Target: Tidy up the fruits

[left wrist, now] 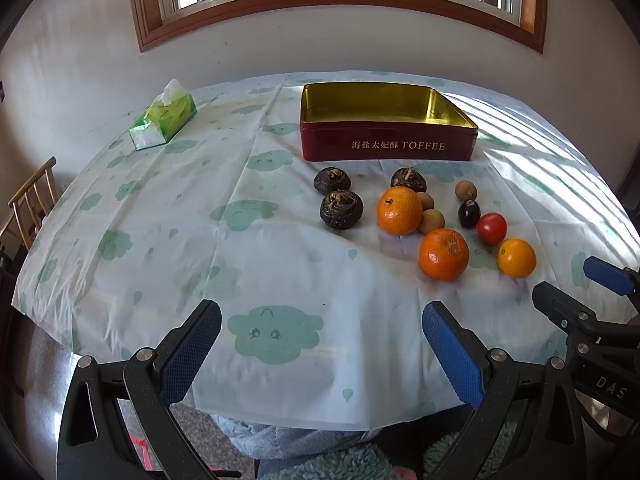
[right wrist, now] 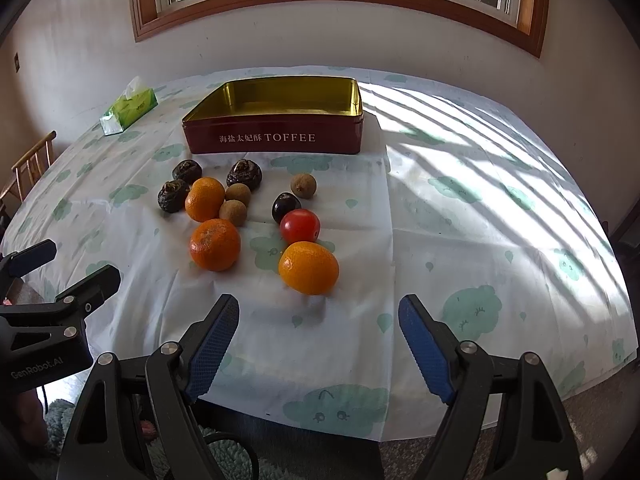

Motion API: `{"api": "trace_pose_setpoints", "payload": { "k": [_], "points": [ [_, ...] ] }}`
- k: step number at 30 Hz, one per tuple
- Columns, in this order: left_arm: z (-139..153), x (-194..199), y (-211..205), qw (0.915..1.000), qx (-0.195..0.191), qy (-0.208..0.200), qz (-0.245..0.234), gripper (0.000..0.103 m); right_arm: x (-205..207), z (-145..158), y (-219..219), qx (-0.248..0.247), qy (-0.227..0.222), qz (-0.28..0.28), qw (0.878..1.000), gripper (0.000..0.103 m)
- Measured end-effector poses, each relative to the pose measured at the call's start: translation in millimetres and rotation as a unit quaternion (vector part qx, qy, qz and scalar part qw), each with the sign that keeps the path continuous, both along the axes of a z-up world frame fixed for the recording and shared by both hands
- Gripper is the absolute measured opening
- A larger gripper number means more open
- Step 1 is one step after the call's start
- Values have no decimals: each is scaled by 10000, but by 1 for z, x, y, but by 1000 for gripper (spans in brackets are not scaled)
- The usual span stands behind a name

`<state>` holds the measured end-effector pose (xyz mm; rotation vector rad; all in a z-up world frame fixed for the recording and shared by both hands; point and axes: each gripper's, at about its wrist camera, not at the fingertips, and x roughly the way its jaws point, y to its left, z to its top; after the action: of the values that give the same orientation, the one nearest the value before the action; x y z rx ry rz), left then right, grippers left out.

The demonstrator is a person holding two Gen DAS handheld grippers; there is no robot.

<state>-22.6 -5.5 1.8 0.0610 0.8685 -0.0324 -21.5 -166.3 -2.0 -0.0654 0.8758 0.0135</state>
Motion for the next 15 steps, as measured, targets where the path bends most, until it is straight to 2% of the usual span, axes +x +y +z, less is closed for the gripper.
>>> {"api": "trace_pose_setpoints", "payload": {
  "k": [15],
  "points": [
    [0, 0, -1, 10000, -24, -31, -31, 100, 10, -11, -5, 210, 284, 56, 9994, 67]
  ]
}}
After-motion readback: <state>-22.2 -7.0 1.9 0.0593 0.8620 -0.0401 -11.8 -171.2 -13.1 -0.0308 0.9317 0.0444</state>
